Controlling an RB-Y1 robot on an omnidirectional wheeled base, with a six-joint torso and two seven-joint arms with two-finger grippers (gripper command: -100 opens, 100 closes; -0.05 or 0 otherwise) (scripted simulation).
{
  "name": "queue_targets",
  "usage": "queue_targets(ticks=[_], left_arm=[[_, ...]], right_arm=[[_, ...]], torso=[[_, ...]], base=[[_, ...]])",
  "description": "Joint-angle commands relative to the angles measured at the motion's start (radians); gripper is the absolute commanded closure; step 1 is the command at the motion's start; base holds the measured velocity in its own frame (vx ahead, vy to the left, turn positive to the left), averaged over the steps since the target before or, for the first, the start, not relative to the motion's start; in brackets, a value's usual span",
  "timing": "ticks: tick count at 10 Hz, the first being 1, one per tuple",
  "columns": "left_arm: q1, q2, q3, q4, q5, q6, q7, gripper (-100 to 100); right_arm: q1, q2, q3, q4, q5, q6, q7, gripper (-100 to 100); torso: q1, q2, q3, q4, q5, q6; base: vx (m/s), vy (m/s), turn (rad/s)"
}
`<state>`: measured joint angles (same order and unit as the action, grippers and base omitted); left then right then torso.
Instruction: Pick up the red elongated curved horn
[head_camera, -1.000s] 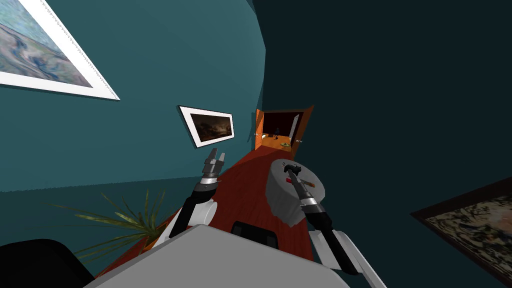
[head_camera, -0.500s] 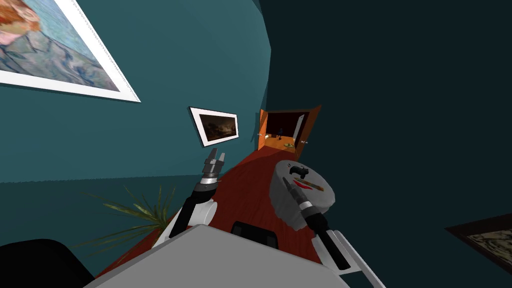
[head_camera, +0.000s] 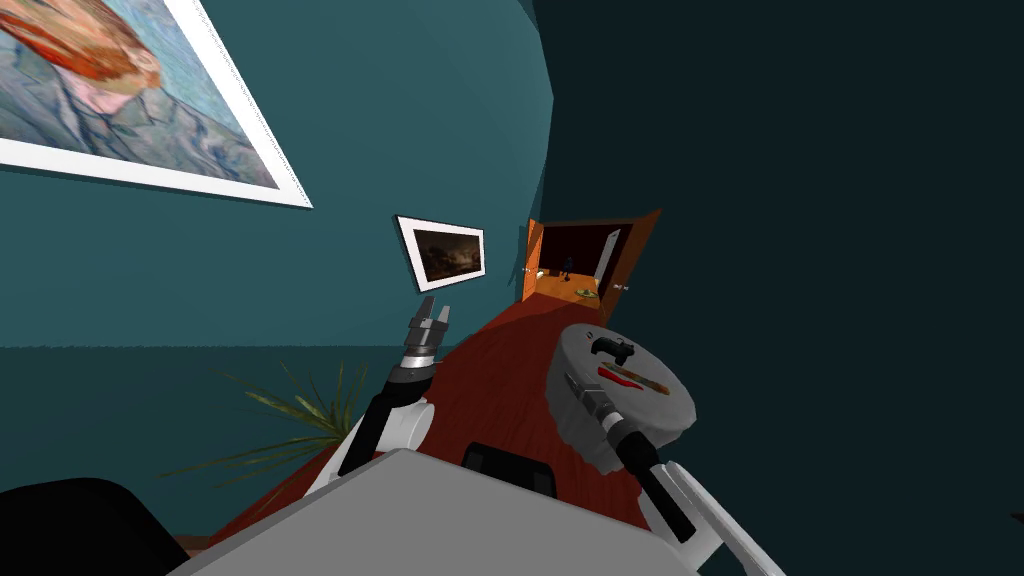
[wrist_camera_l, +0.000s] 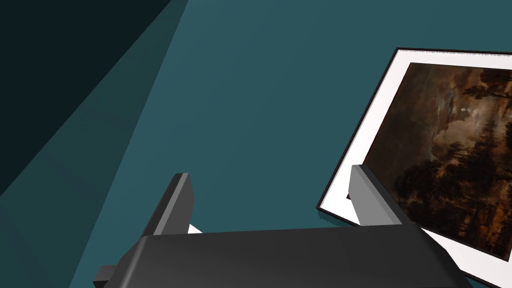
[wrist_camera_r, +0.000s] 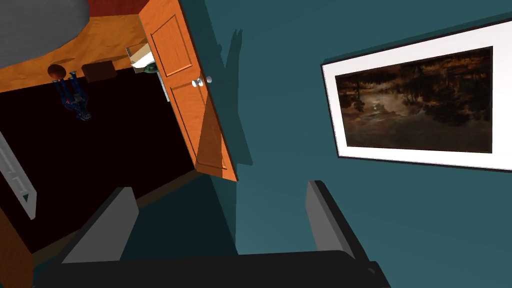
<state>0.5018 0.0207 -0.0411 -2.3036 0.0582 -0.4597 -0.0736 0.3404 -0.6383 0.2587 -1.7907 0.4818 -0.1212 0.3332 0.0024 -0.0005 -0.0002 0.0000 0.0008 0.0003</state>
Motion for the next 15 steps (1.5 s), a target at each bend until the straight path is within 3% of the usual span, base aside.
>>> queue_targets(ticks=[1,2,3,5,6,8,9,12,13,15], left_arm=[[0.000,0.000,0.000,0.000,0.000,0.000,0.000,0],[0.000,0.000,0.000,0.000,0.000,0.000,0.000,0],[0.000,0.000,0.000,0.000,0.000,0.000,0.000,0],[0.000,0.000,0.000,0.000,0.000,0.000,0.000,0],[0.000,0.000,0.000,0.000,0.000,0.000,0.000,0],[0.000,0.000,0.000,0.000,0.000,0.000,0.000,0],[0.000,0.000,0.000,0.000,0.000,0.000,0.000,0],[0.000,0.000,0.000,0.000,0.000,0.000,0.000,0],[0.000,0.000,0.000,0.000,0.000,0.000,0.000,0],[0.000,0.000,0.000,0.000,0.000,0.000,0.000,0]], right_arm=[[-0.007,-0.031,0.011,0.033,0.015,0.003,0.010,-100],[-0.019,-0.071,0.037,0.075,0.045,0.017,0.030,-100],[-0.019,-0.073,0.037,0.075,0.045,0.017,0.030,-100],[-0.043,-0.138,0.089,0.144,0.102,0.042,0.069,-100],[-0.043,-0.156,0.089,0.158,0.102,0.042,0.069,-100],[-0.067,-0.221,0.142,0.225,0.154,0.063,0.106,-100],[-0.067,-0.235,0.142,0.237,0.154,0.063,0.106,-100],[-0.101,-0.337,0.218,0.339,0.220,0.087,0.158,-100],[-0.101,-0.341,0.218,0.345,0.220,0.087,0.158,-100],[-0.120,-0.400,0.267,0.410,0.256,0.098,0.189,-100]], torso=[[0.000,0.000,0.000,0.000,0.000,0.000],[-0.001,0.000,0.000,0.000,0.000,0.000],[-0.001,0.000,0.000,0.000,0.000,0.000],[-0.001,0.000,0.000,0.000,0.000,0.000],[-0.001,-0.001,-0.001,0.000,0.000,0.000],[-0.002,-0.001,-0.001,0.000,0.000,0.000],[-0.002,-0.002,-0.001,0.000,0.000,0.000],[-0.004,-0.003,-0.002,-0.001,-0.001,0.000],[-0.005,-0.004,-0.002,-0.001,-0.001,0.000],[-0.005,-0.002,-0.001,0.000,-0.001,0.000]], base=[[0.019,0.030,0.050],[0.026,0.036,0.094],[0.023,0.026,0.052],[0.033,0.036,0.124],[0.035,0.024,0.053],[0.053,0.022,0.115],[0.047,0.001,0.046],[0.069,-0.008,0.111],[0.060,-0.021,0.045],[0.061,-0.031,0.095]])
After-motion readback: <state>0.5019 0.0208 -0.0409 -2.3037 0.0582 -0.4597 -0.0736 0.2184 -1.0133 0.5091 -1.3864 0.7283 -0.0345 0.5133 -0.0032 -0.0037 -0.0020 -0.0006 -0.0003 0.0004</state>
